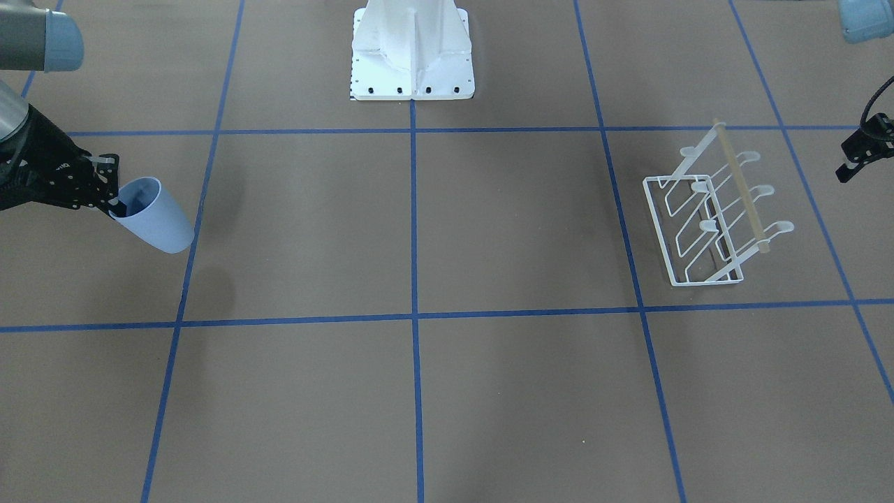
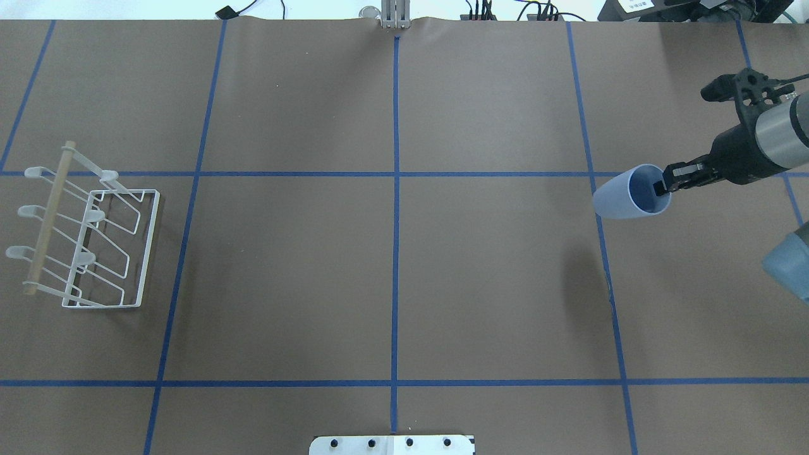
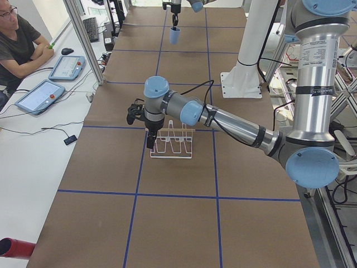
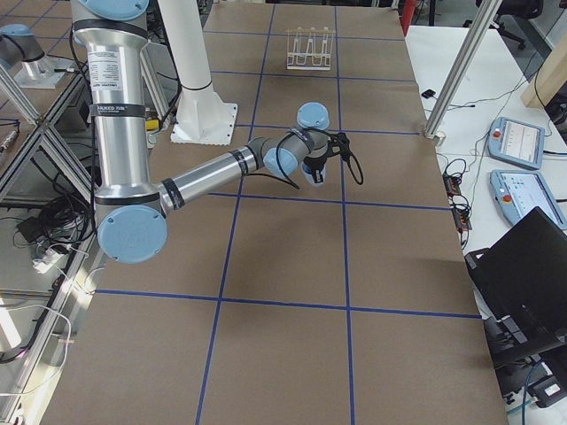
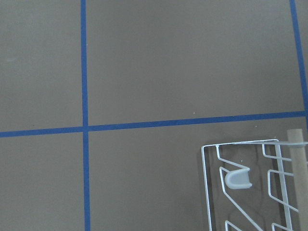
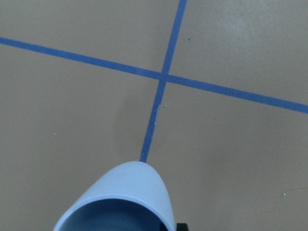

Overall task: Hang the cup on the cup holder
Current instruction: 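Lift the cup and carry it toward the center while the left arm approaches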

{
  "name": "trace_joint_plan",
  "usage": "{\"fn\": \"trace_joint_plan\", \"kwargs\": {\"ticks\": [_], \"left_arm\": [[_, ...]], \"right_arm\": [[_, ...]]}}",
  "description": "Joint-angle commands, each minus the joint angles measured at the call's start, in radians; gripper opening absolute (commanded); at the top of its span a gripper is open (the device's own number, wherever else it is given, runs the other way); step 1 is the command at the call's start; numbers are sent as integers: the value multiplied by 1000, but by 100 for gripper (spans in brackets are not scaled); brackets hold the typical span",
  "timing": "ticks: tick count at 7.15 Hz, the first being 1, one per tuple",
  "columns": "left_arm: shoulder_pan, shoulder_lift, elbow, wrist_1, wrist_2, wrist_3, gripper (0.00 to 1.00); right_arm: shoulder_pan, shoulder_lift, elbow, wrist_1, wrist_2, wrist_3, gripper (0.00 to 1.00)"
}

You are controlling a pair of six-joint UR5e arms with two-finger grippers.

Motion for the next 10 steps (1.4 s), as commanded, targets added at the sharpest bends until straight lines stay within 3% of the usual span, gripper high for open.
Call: {"fn": "trace_joint_plan", "kwargs": {"ticks": [1,4,6,8,10], "left_arm": [[70,-154,2,-4,-26,-234,98],[201,-306,31,-236,-23,-745,98],[273,-331,66,-533,-23,-1068,98],[334,-376,173,-883,-7,-1325,98],[416,-466,212,-1040,27,-1612,98]], "right_arm": [[-12,73,-42,256,-3,317,0],[-73,143,-57,449,-46,609,0],[-133,218,-68,548,-48,831,0],[-199,260,-68,639,-46,1002,0],[-243,280,-70,768,-54,1152,0]]}}
